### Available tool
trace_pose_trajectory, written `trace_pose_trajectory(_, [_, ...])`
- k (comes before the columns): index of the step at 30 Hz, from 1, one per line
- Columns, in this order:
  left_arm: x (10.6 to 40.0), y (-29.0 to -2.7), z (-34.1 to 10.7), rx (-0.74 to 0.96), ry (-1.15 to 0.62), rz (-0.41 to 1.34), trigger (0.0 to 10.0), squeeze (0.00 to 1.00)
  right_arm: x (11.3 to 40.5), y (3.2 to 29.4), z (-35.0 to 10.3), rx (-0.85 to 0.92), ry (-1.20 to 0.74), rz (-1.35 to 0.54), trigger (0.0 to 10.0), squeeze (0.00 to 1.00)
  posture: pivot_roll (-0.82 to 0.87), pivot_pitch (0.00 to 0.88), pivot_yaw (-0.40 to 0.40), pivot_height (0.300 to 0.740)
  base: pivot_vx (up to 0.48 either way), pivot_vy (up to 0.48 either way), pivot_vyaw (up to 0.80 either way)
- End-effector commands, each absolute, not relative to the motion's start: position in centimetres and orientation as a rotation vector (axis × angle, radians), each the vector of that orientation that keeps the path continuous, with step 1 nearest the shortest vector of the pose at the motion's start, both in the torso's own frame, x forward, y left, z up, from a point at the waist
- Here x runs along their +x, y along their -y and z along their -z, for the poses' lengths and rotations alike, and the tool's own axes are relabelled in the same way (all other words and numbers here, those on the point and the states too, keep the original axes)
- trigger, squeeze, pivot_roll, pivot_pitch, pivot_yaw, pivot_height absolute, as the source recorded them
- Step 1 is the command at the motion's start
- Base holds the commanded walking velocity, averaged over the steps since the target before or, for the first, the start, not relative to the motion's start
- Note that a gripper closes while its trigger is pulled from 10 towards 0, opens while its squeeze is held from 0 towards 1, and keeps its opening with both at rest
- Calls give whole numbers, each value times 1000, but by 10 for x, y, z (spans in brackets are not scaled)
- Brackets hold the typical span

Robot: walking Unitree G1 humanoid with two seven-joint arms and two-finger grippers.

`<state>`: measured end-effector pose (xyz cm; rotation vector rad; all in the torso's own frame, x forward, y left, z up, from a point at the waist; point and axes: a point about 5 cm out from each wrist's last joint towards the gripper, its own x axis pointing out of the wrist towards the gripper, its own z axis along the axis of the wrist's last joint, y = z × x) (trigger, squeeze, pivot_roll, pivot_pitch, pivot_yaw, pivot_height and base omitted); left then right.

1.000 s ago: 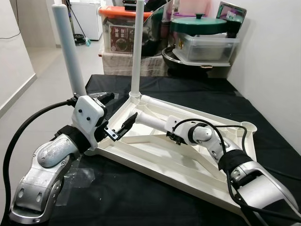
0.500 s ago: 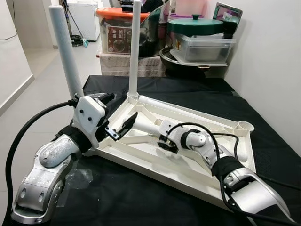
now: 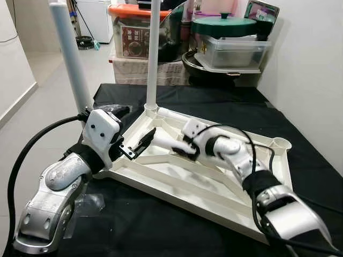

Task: Building children table

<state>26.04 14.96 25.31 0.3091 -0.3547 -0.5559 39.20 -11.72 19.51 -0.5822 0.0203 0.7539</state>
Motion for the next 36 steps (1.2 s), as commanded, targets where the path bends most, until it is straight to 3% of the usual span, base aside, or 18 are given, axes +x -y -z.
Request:
trace_pose_trajectory(1, [261, -147, -250, 302, 346, 567, 10000, 0, 393, 120, -199, -561, -16, -753, 10000, 1000, 32, 0, -92, 740, 0, 0, 0])
trace_pose_trajectory(7, [262, -145, -250, 299, 349, 575, 10000, 0, 382, 117, -234, -477, 71, -909, 10000, 1000, 30, 0, -86, 740, 0, 0, 0])
trace_pose_trajectory(20, [262, -145, -250, 304, 350, 579, 10000, 0, 367, 118, -228, -450, 53, -1020, 10000, 1000, 33, 0, -86, 740, 0, 0, 0])
trace_pose_trajectory(21, [262, -146, -249, 304, 347, 578, 10000, 0, 361, 120, -225, -455, 34, -1067, 10000, 0, 33, 0, -86, 740, 0, 0, 0])
trace_pose_trajectory(25, [261, -148, -245, 297, 326, 568, 10000, 0, 342, 126, -215, -450, -67, -1213, 10000, 0, 32, 0, -86, 740, 0, 0, 0])
trace_pose_trajectory(36, [226, -160, -183, 275, 74, 534, 10000, 0, 329, 152, -186, -444, -243, -1270, 10000, 0, 46, 0, -97, 740, 0, 0, 0])
